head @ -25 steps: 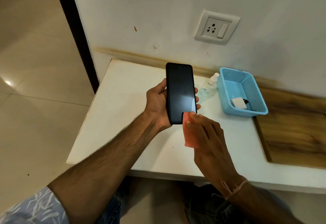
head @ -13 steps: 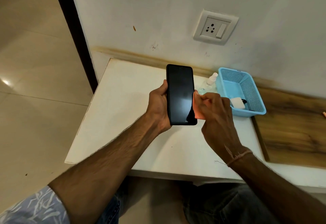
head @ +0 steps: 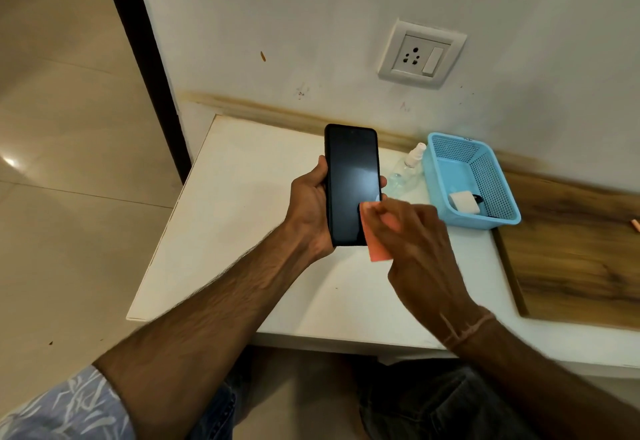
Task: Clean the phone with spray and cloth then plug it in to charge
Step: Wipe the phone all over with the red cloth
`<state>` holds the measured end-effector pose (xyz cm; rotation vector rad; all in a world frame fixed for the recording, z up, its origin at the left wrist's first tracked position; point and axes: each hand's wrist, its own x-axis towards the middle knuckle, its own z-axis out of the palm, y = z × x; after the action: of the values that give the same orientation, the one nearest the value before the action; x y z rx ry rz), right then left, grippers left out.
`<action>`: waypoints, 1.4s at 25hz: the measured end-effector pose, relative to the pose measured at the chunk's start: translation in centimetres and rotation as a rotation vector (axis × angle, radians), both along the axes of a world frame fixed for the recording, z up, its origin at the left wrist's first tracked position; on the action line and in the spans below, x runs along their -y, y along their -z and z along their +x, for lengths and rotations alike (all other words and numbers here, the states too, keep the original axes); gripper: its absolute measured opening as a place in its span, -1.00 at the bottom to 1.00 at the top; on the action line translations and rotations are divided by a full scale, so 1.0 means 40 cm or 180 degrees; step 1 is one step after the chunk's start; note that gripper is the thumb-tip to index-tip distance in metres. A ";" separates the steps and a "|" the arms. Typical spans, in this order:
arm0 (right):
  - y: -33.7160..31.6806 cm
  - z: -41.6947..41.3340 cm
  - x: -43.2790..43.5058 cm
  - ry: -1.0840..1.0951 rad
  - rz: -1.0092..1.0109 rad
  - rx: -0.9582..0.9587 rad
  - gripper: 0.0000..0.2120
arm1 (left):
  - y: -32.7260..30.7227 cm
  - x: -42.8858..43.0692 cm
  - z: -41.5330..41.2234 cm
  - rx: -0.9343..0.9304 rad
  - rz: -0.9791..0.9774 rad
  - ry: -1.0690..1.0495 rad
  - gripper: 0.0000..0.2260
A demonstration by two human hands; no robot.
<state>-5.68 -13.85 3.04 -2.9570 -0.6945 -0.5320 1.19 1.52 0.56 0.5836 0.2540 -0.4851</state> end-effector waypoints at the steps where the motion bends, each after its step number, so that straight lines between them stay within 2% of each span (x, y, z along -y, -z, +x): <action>1: -0.015 0.029 -0.004 0.0176 0.0041 0.0034 -0.25 | 0.000 0.002 0.000 0.0003 0.0071 -0.0017 -0.40; 4: -0.023 0.065 -0.031 0.0437 0.0205 -0.0029 -0.35 | 0.002 0.002 0.002 -0.0028 0.0334 -0.0069 -0.45; 6: -0.010 0.044 -0.041 0.0435 0.0283 -0.0038 -0.36 | 0.003 -0.003 0.003 -0.0028 0.0226 -0.0028 -0.41; 9: 0.024 -0.039 -0.051 0.0269 0.0227 -0.0093 -0.28 | 0.002 -0.011 0.006 -0.0018 -0.0053 0.0034 -0.34; 13: 0.023 -0.080 -0.038 0.0092 0.0059 -0.0280 -0.21 | 0.009 -0.009 0.009 -0.0080 -0.0100 0.0042 -0.34; 19: -0.029 0.057 -0.024 0.0455 0.0119 -0.0030 -0.37 | 0.001 -0.002 0.008 -0.0091 0.0135 -0.0022 -0.39; 22: -0.019 0.051 -0.041 0.0471 0.0271 -0.0031 -0.42 | -0.004 -0.006 0.006 -0.0088 0.0070 0.0002 -0.39; 24: 0.001 0.002 -0.054 0.0366 0.0290 -0.0044 -0.39 | -0.008 -0.011 0.007 -0.0072 -0.0081 0.0002 -0.36; 27: 0.029 -0.071 -0.062 0.0185 0.0224 -0.0135 -0.17 | -0.006 -0.010 0.007 -0.0053 -0.0217 0.0092 -0.32; 28: 0.028 -0.077 -0.058 0.0130 0.0198 -0.0172 -0.16 | -0.005 -0.009 0.007 -0.0066 -0.0213 0.0100 -0.32; 31: 0.004 -0.046 -0.029 0.0022 0.0069 -0.0208 -0.26 | -0.001 -0.007 0.007 -0.0050 -0.0172 0.0059 -0.34; 35: -0.028 0.057 -0.009 0.0341 0.0165 -0.0038 -0.38 | -0.003 -0.002 0.004 -0.0057 0.0005 0.0023 -0.38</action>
<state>-3.41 -13.50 4.16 -2.9588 -0.5155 -0.5306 1.36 1.60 0.68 0.5820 0.2695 -0.4973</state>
